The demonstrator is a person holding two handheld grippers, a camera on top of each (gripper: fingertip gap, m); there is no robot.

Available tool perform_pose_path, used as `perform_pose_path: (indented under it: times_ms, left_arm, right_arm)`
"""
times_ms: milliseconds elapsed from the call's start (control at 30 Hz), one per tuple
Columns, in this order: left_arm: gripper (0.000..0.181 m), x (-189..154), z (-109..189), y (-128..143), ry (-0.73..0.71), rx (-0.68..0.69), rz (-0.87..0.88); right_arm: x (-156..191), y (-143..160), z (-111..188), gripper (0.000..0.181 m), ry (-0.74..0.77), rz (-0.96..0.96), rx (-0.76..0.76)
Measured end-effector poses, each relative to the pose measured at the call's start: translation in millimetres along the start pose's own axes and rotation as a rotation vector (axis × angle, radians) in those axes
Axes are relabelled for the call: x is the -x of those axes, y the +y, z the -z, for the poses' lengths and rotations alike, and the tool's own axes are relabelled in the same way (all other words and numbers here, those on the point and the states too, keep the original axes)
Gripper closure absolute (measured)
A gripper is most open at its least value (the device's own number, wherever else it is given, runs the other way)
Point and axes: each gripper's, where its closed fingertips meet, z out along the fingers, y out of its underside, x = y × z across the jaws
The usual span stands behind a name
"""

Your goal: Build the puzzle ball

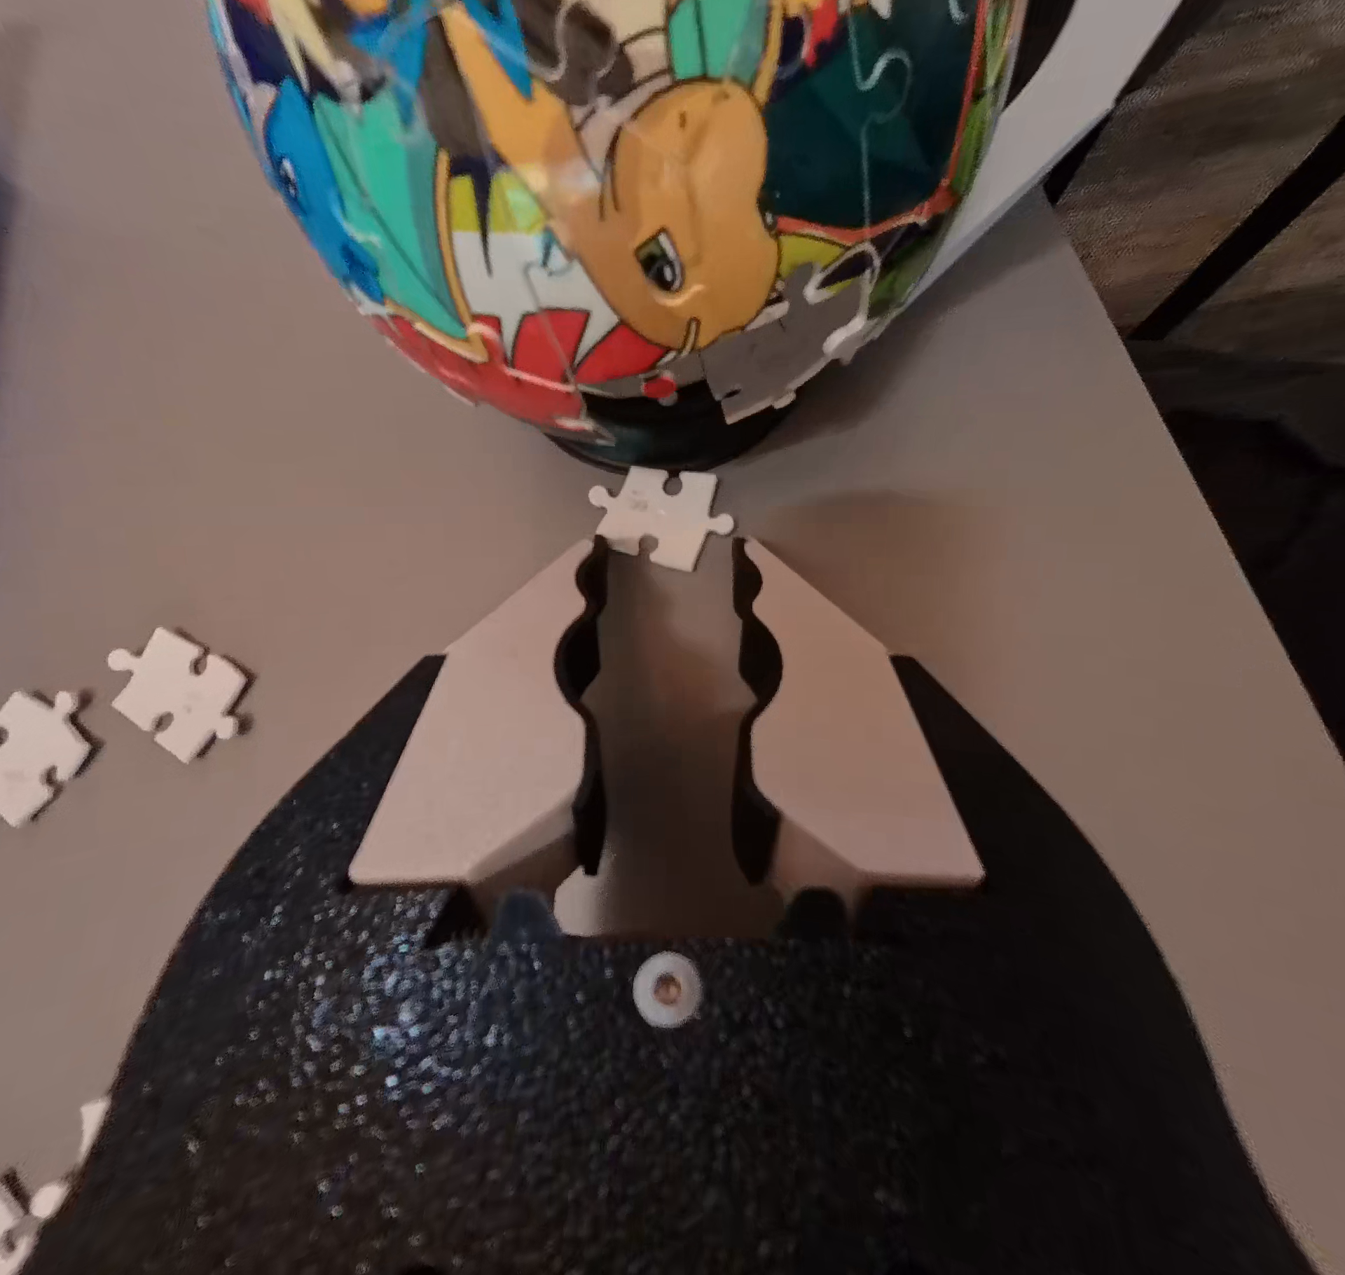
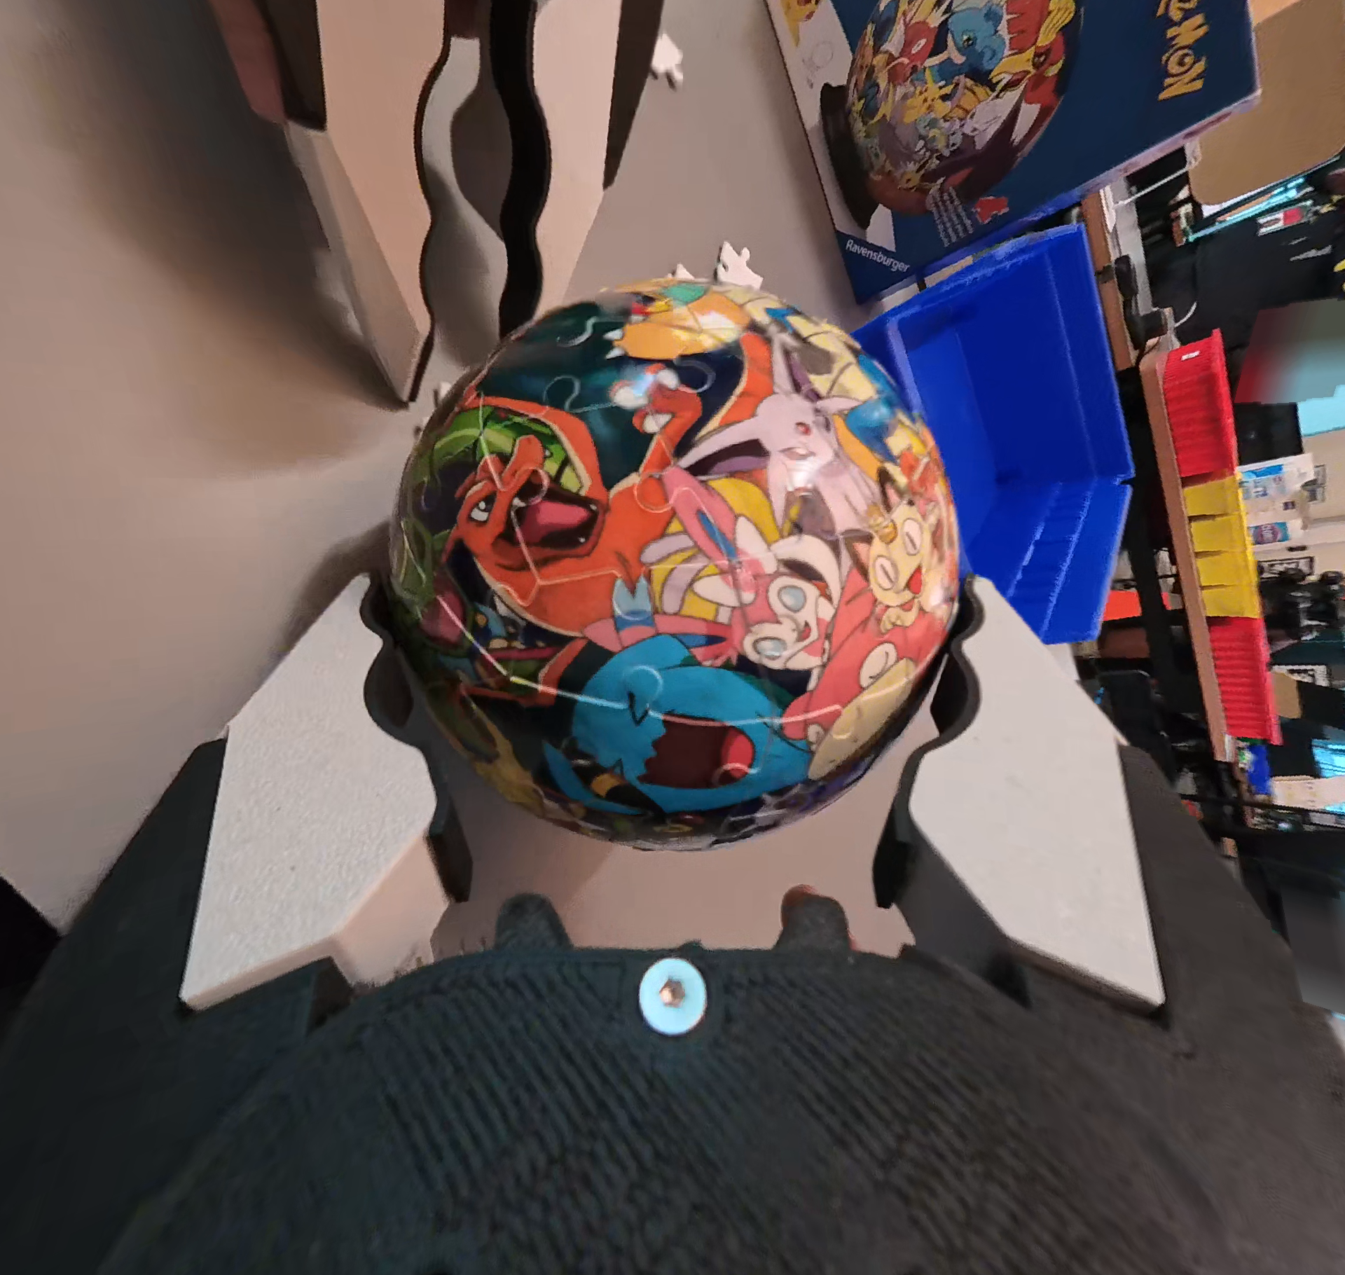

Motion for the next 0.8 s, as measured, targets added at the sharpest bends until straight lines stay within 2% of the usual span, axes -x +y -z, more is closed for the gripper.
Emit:
perform_pose_path:
  times_ms: [100, 233, 300, 367, 433, 600, 800]
  left_arm:
    - [0.14, 4.8, -1.8, -1.9, -0.017, -0.002, -0.006]
    - [0.131, 7.8, -0.3, -3.0, -0.006, -0.017, -0.026]
    - [0.135, 8.3, -1.5, -1.9, 0.024, -0.01, -0.023]
    - [0.147, 3.1, -3.0, -0.6, 0.086, 0.005, 0.005]
    - [0.154, 6.8, -3.6, -0.9, 0.064, 0.004, 0.02]
    - [0.155, 8.2, -3.4, -0.9, 0.016, 0.006, 0.08]
    - [0.155, 9.2, -0.1, -13.1, -0.034, -0.077, 0.289]
  right_arm:
    - [-1.4, 10.7, -1.9, 0.034, 0.023, 0.104, 0.087]
    - [-1.3, 13.1, -0.8, 0.035, 0.001, 0.126, 0.117]
    - [-1.5, 13.0, -0.8, 0.035, 0.0, 0.145, 0.118]
    - [-1.9, 13.7, -0.9, 0.035, 0.0, 0.161, 0.127]
    - [-2.4, 14.5, -0.5, 0.035, 0.007, 0.19, 0.147]
    - [-5.7, 18.0, 0.8, 0.035, 0.048, 0.29, 0.219]
    - [-12.8, 23.3, 2.6, 0.037, 0.141, 0.372, 0.328]
